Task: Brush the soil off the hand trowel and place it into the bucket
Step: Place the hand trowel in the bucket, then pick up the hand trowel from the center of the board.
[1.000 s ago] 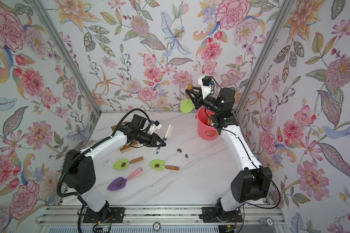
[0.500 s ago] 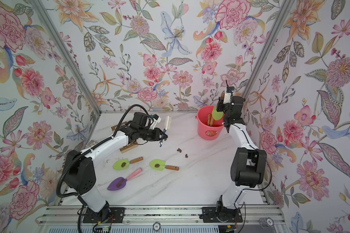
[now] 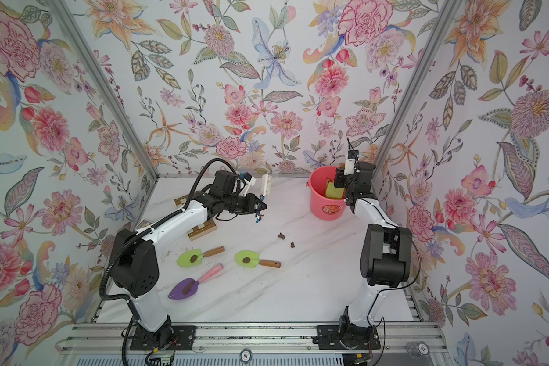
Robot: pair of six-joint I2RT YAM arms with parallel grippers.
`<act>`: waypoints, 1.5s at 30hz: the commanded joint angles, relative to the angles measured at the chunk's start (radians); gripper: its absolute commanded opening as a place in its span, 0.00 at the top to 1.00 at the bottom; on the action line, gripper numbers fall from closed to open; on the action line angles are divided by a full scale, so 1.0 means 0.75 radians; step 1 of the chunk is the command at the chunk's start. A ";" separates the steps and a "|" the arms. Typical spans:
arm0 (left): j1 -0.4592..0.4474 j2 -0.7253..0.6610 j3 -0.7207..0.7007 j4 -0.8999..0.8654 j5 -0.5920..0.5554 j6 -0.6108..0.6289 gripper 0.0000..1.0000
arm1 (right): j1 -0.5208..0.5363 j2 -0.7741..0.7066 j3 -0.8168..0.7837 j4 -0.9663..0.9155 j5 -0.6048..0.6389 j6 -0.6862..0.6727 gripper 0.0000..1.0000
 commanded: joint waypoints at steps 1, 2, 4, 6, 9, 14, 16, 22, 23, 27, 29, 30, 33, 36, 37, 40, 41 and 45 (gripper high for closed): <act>-0.013 0.006 0.056 -0.012 -0.018 0.022 1.00 | 0.018 0.027 -0.004 0.003 -0.027 0.009 0.68; -0.013 0.004 0.054 -0.016 -0.022 0.027 1.00 | 0.024 0.033 -0.002 -0.003 -0.027 0.004 0.68; -0.016 -0.002 0.051 -0.021 -0.029 0.032 1.00 | 0.031 0.044 -0.001 -0.003 -0.024 0.002 0.66; -0.015 -0.011 0.045 -0.025 -0.031 0.035 1.00 | 0.040 0.041 0.002 0.001 -0.004 0.008 0.65; -0.015 -0.024 0.037 -0.024 -0.031 0.046 1.00 | 0.056 0.002 0.008 0.017 0.019 0.024 0.65; -0.015 -0.040 0.041 -0.011 -0.037 0.068 1.00 | 0.129 -0.124 0.092 -0.091 0.049 0.053 0.60; -0.013 -0.048 0.049 0.002 -0.051 0.076 1.00 | 0.201 -0.196 0.110 -0.148 0.047 0.087 0.25; 0.024 -0.022 0.082 0.095 -0.085 -0.001 1.00 | 0.500 -0.395 0.086 -0.321 0.213 0.255 0.01; 0.034 -0.018 0.082 0.122 -0.092 -0.026 1.00 | 0.541 -0.425 0.072 -0.343 0.248 0.312 0.01; 0.081 0.020 0.108 0.169 -0.165 -0.111 1.00 | 0.676 -0.582 -0.044 -0.417 0.362 0.582 0.01; 0.095 0.036 0.135 0.169 -0.198 -0.132 1.00 | 0.723 -0.657 -0.124 -0.424 0.353 0.731 0.01; 0.101 0.042 0.149 0.169 -0.213 -0.139 1.00 | 0.744 -0.693 -0.170 -0.411 0.326 0.814 0.01; 0.106 0.067 0.193 0.155 -0.244 -0.157 1.00 | 0.793 -0.765 -0.271 -0.352 0.267 1.002 0.01; 0.105 0.094 0.232 0.153 -0.241 -0.183 1.00 | 0.823 -0.811 -0.293 -0.313 0.241 0.949 0.01; 0.106 0.097 0.236 0.162 -0.243 -0.194 1.00 | 0.824 -0.827 -0.306 -0.287 0.214 0.951 0.01; 0.104 0.104 0.223 0.213 -0.258 -0.226 1.00 | 0.801 -0.881 -0.356 -0.270 0.165 0.959 0.01; 0.100 0.100 0.215 0.228 -0.272 -0.229 1.00 | 0.796 -0.915 -0.386 -0.272 0.169 0.947 0.01; 0.088 0.110 0.230 0.209 -0.292 -0.207 1.00 | 0.690 -0.965 -0.456 -0.252 0.138 0.951 0.01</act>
